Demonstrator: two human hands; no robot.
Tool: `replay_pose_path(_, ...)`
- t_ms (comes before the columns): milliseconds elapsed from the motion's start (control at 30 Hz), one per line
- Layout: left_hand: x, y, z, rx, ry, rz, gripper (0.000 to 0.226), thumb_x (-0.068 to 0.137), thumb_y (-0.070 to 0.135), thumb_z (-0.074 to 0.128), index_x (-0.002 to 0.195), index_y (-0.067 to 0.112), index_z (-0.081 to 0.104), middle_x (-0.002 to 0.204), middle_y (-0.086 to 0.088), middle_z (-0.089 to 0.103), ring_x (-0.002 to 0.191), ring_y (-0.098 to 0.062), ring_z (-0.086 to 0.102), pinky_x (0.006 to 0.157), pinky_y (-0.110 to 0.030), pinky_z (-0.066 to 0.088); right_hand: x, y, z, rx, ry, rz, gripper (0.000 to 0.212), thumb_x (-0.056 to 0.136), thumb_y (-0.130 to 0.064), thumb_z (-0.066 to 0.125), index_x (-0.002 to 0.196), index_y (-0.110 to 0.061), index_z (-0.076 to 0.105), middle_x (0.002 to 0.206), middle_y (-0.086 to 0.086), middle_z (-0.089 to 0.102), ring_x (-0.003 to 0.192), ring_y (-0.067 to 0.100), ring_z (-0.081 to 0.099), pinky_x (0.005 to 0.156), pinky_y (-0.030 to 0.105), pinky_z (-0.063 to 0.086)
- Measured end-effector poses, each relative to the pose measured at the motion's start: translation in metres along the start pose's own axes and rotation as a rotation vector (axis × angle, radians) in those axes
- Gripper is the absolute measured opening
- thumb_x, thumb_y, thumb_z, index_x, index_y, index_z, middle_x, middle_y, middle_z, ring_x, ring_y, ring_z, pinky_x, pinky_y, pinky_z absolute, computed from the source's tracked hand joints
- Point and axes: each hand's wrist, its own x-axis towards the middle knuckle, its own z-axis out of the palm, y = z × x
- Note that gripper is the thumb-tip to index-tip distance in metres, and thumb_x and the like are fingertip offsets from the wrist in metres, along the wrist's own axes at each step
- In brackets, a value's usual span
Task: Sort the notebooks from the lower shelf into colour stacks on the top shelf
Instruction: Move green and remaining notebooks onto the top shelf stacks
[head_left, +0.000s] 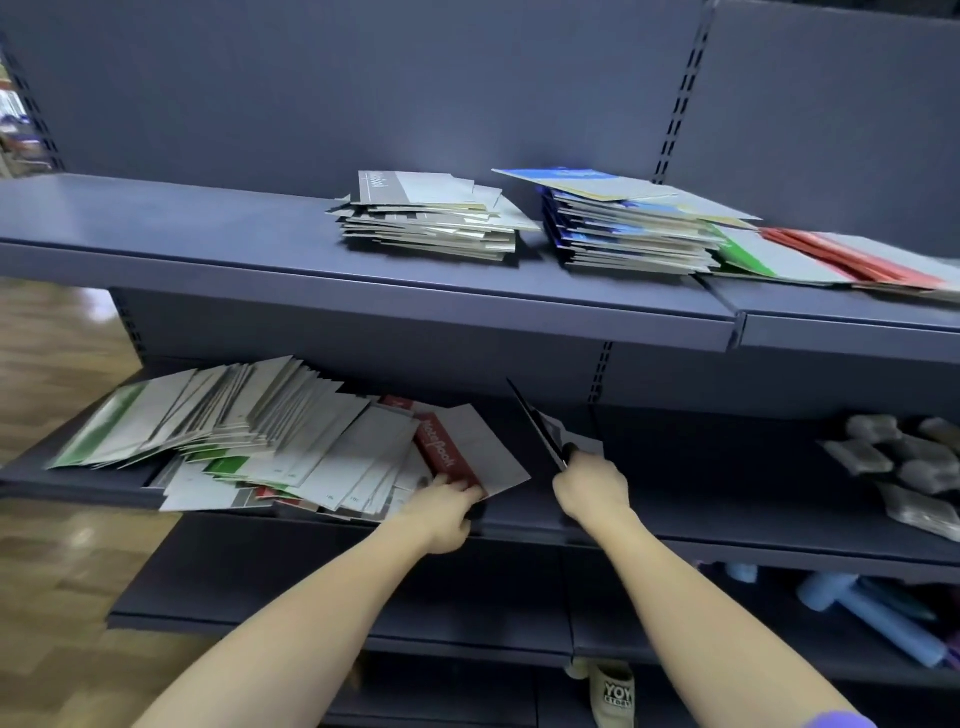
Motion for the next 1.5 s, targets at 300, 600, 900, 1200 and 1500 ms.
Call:
replay_pose_path(300, -0.014, -0.034, -0.035, 0.016, 0.139, -0.117, 0.046, 0.093, 0.024, 0.051, 0.139, 0.021, 0.049, 0.143, -0.006, 0.049, 0.13, -0.03, 0.041, 0.102, -0.041, 0.042, -0.01, -0.045, 0.005, -0.096, 0.032, -0.18, 0.03, 0.088, -0.009, 0.046, 0.115, -0.013, 0.057, 0.105, 0.01, 0.066, 0.094, 0.033, 0.064, 0.066, 0.031, 0.04)
replay_pose_path(600, -0.042, -0.079, -0.03, 0.13, 0.026, -0.521, 0.072, 0.087, 0.061, 0.042, 0.145, 0.02, 0.037, 0.144, -0.015, 0.043, 0.132, -0.039, 0.038, 0.102, -0.052, 0.04, -0.018, -0.106, 0.029, -0.261, -0.059, -0.315, 0.032, 0.093, -0.016, 0.049, 0.125, -0.013, 0.054, 0.117, 0.01, 0.066, 0.105, 0.031, 0.064, 0.073, 0.034, 0.041)
replay_pose_path(900, -0.051, -0.073, -0.025, 0.308, 0.001, -0.459, 0.064, 0.08, 0.006, 0.061, 0.139, 0.006, 0.038, 0.131, -0.02, 0.049, 0.116, -0.041, 0.052, 0.091, -0.047, 0.052, -0.013, -0.098, 0.049, -0.27, -0.082, -0.275, 0.052, 0.093, -0.017, 0.046, 0.145, -0.013, 0.039, 0.129, 0.015, 0.055, 0.113, 0.034, 0.058, 0.085, 0.035, 0.047)
replay_pose_path(1200, -0.048, -0.081, -0.035, 0.291, 0.082, -0.352, 0.052, 0.082, -0.003, 0.059, 0.133, 0.0, 0.047, 0.119, -0.017, 0.066, 0.106, -0.037, 0.066, 0.083, -0.042, 0.054, 0.0, -0.07, 0.043, -0.107, -0.025, -0.278, 0.042, 0.105, -0.037, 0.032, 0.137, -0.014, 0.046, 0.121, 0.013, 0.061, 0.107, 0.036, 0.062, 0.083, 0.038, 0.05)
replay_pose_path(1500, -0.022, -0.006, -0.046, 0.381, 0.205, -0.086, 0.058, 0.085, -0.001, 0.056, 0.14, 0.002, 0.039, 0.111, -0.016, 0.07, 0.102, -0.036, 0.067, 0.069, -0.033, 0.035, 0.012, -0.047, 0.018, -0.094, 0.031, -0.235, 0.039, 0.099, -0.004, 0.038, 0.138, -0.003, 0.036, 0.111, 0.017, 0.065, 0.094, 0.037, 0.066, 0.068, 0.038, 0.05)
